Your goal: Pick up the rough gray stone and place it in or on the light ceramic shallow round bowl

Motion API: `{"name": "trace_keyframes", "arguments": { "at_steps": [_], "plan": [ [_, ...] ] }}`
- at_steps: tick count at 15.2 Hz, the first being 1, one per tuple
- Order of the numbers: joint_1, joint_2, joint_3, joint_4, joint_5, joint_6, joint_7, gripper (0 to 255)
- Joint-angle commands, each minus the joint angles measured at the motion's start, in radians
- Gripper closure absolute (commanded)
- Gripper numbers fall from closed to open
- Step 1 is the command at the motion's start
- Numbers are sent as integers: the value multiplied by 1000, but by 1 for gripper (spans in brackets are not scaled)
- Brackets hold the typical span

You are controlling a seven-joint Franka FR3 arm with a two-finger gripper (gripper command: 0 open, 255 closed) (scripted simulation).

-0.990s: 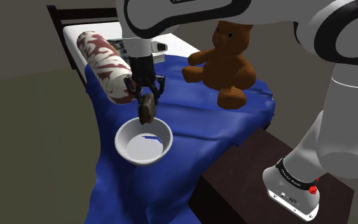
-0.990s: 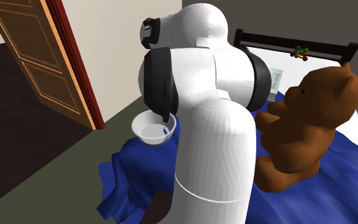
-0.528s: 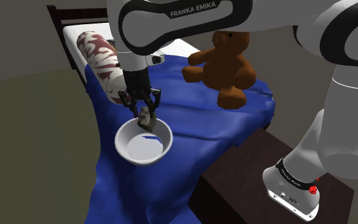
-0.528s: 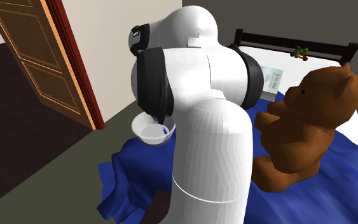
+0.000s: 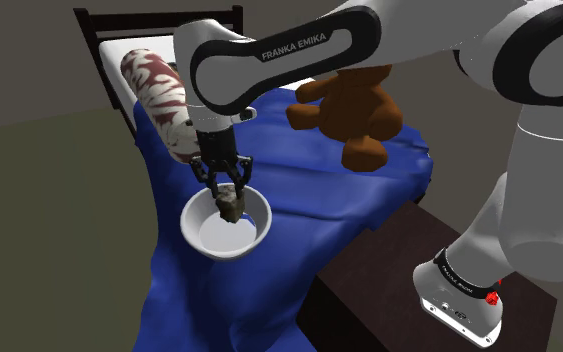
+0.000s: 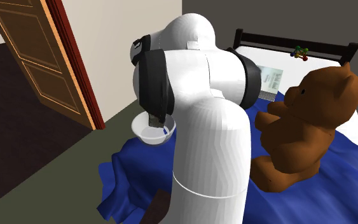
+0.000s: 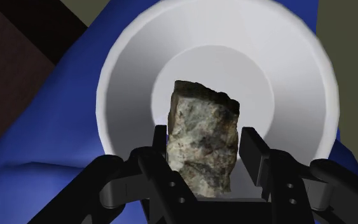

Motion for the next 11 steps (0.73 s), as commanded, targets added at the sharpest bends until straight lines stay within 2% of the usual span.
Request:
{"name": "trace_keyframes", "arguments": {
  "at_steps": [1,9,10,11],
  "plan": [
    [1,7,-1,-15,-1,23,-2,255],
    [1,8,-1,-17,-1,25,-3,255],
    [1,8,-1,-17,-1,25,-3,0],
    [1,8,-1,-17,-1,25,-3,0]
  ]
}}
